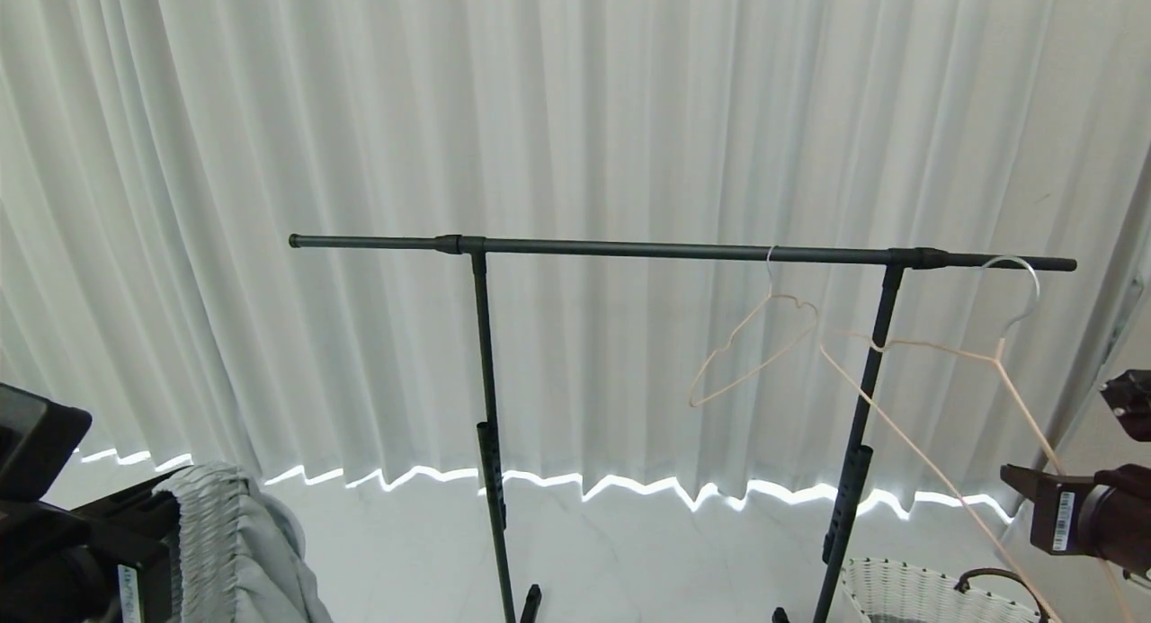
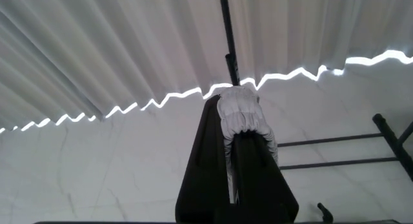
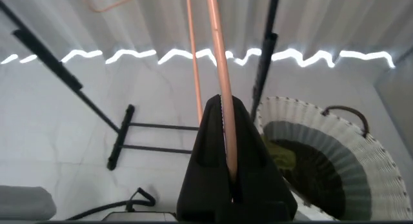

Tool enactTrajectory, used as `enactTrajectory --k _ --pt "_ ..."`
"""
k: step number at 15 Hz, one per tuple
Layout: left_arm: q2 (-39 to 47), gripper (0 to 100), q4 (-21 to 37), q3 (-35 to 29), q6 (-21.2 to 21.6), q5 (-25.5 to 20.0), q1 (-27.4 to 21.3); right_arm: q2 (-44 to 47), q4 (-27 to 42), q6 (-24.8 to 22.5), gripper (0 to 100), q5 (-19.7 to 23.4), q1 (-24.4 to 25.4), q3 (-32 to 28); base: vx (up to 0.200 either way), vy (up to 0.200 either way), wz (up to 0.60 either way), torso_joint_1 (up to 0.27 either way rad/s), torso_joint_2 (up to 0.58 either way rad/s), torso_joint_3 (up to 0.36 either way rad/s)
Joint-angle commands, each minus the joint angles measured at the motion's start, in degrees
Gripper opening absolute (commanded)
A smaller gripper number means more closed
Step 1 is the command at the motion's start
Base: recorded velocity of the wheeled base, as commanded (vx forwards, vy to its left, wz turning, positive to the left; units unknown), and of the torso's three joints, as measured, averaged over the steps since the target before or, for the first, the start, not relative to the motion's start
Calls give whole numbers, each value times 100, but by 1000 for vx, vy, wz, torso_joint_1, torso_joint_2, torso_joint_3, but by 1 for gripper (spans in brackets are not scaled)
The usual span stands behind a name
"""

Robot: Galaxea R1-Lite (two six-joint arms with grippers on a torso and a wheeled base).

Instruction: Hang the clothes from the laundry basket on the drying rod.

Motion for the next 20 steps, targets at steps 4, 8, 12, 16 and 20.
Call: enactTrajectory --k 4,8,12,16,20 --pt "513 0 -4 -387 318 70 20 129 652 214 0 253 1204 -759 0 0 0 0 0 0" --pt "1831 0 -4 -1722 318 334 -24 68 801 777 0 341 2690 -1102 0 0 0 0 0 0" --pt "3106 0 -4 -2900 213 967 -332 24 757 1023 0 358 3516 -1233 0 0 0 0 0 0" --pt "4371 0 -4 -4263 -306 1529 -736 -64 661 1040 0 842 3841 -1225 0 0 0 0 0 0" --pt "4670 0 -4 -4509 -315 1599 -1070 173 344 1295 0 851 4307 -1321 0 0 0 0 0 0"
